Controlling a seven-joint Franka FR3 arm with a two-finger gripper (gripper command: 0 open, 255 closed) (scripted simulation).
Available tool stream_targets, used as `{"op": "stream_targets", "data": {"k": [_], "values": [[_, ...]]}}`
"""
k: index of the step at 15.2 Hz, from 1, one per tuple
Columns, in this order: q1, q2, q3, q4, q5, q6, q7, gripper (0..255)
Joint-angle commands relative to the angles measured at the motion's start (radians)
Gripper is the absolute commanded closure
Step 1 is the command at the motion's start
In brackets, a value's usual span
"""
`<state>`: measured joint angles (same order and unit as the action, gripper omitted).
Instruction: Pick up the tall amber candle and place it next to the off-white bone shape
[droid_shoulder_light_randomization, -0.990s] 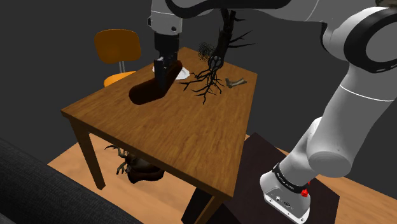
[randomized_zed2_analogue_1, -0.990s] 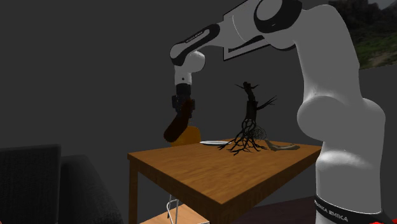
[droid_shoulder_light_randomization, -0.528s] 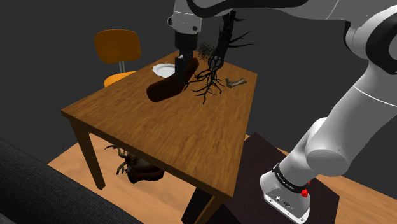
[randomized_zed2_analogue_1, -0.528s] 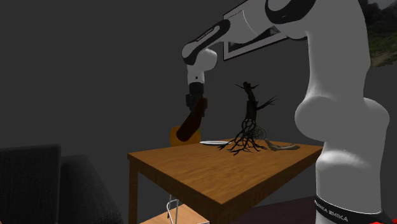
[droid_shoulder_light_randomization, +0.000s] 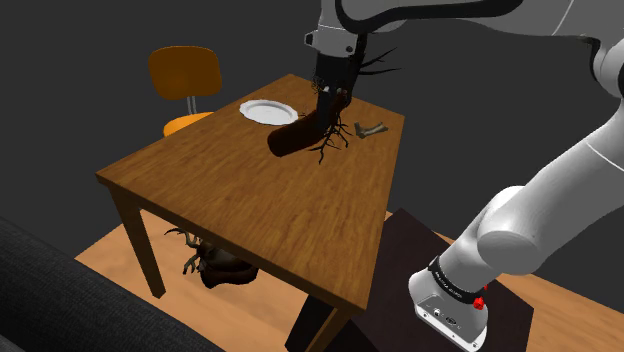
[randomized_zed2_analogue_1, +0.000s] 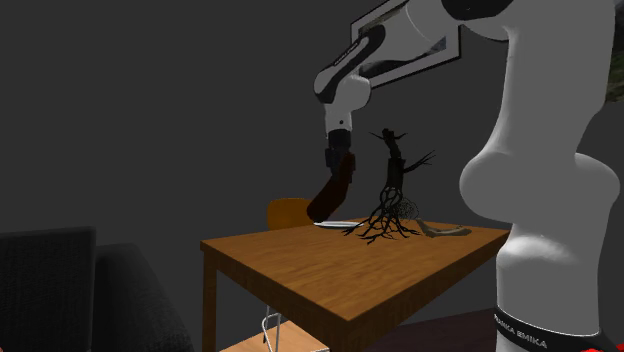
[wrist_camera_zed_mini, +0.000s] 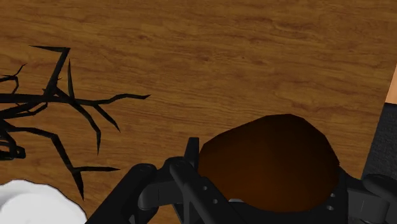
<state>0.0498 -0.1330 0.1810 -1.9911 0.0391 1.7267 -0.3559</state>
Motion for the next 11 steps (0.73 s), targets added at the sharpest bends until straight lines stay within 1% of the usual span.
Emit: {"op": "stream_targets", "data": {"k": [1, 6, 11], "values": [[-0.022, -0.033, -0.028, -0.035, -0.005, 0.003, -0.051, 255], [-0.072, -0.104, -0.100, -0.110, -0.028, 0.005, -0.167, 255], [-0.124, -0.151, -0.175, -0.157, -0.062, 0.007, -0.284, 255]]}}
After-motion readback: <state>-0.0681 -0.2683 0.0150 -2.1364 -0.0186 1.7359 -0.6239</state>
